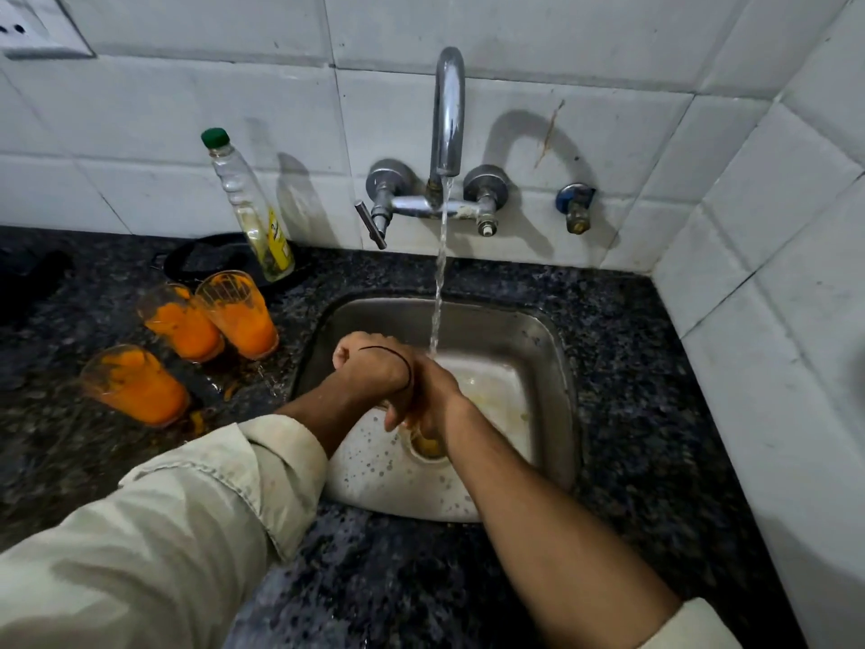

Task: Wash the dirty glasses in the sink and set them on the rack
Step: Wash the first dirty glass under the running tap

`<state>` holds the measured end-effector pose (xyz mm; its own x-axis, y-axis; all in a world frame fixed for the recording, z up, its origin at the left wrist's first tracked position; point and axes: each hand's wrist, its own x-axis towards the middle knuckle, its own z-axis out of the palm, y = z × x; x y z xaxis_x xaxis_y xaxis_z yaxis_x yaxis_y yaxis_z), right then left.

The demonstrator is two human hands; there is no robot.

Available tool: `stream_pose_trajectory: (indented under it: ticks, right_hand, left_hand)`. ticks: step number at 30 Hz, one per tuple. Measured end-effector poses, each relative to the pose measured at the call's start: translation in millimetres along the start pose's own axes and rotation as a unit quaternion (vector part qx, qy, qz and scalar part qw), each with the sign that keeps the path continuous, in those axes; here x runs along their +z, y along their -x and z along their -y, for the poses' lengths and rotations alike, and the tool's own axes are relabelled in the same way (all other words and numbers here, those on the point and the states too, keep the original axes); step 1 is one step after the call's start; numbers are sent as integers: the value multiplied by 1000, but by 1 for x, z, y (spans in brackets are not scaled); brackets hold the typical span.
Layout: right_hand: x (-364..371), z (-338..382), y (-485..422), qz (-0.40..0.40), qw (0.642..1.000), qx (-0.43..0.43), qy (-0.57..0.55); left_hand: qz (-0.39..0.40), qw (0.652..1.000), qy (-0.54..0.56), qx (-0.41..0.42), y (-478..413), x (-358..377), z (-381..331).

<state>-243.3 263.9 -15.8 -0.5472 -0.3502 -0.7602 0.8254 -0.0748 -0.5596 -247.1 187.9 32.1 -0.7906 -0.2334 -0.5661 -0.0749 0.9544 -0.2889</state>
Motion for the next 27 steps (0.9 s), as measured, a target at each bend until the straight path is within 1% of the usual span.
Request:
stream_pose_trajectory:
  ticks: [1,2,3,4,5,6,7,8,9,10,11,12,13,15,16,17,18,19,20,22,23,24,25,26,27]
  right_hand:
    - [2,1,-1,-26,999,-7,18]
    - [2,3,0,-71,995,-38,59]
    - [1,4,-1,-117,980,-87,137]
    - [-2,7,0,-154,949,-140,236]
    - [-6,12,5,-171,908,-185,334]
    - [-9,18,9,-160,866,-226,416]
    - [-11,25,16,-127,834,-259,471]
    - [-12,33,21,-86,813,-281,503]
    - [-11,41,28,-50,797,-301,521]
    - [-10,48,32,-34,785,-320,530]
    - [-8,55,35,-39,772,-340,536]
    - [-4,60,39,-69,755,-361,543]
    - [0,63,41,-116,738,-378,547]
    - [10,60,47,-220,689,-404,559]
    - [15,58,49,-256,655,-413,578]
    - [17,58,52,-276,624,-419,599]
    - [17,61,53,-277,607,-419,615]
    - [15,67,57,-254,607,-418,627]
    - [10,75,62,-200,623,-412,634]
    - [-1,91,69,-50,673,-394,624]
    - [-5,95,72,2,688,-393,610]
    - [-5,96,73,20,695,-403,594]
    - [-4,95,73,8,701,-425,573]
    - [-2,93,71,-22,710,-447,544]
    - [2,91,68,-63,719,-464,513]
  left_hand:
    - [2,999,37,28,-4,6,4]
    - [6,992,100,71,-8,14,9]
    - [18,975,185,119,-13,23,16]
    - [38,943,291,160,-17,33,22]
    - [56,897,397,188,-19,43,28]
    - [67,846,486,208,-17,49,31]
    - [77,797,554,228,-17,56,32]
    - [84,750,606,251,-14,59,32]
    - [90,696,659,271,-14,61,29]
    - [81,647,705,280,-11,61,25]
    - [56,607,745,269,-7,58,17]
    - [8,593,771,232,-4,53,9]
    - [-62,600,777,178,-2,47,-1]
    - [-208,644,732,77,-4,38,-25]
    - [-259,657,708,32,-1,32,-35]
    - [-288,649,704,3,5,27,-40]
    - [-297,629,719,5,10,24,-43]
    - [-280,604,745,38,10,25,-42]
    - [-232,575,780,83,11,26,-37]
    - [-87,501,835,211,14,28,-19]
    - [-32,471,839,271,16,29,-9]
    - [-6,464,832,302,16,27,-2]
    - [-23,483,822,302,16,24,2]
    - [-70,517,807,276,17,17,2]
    - [-131,561,785,227,15,11,0]
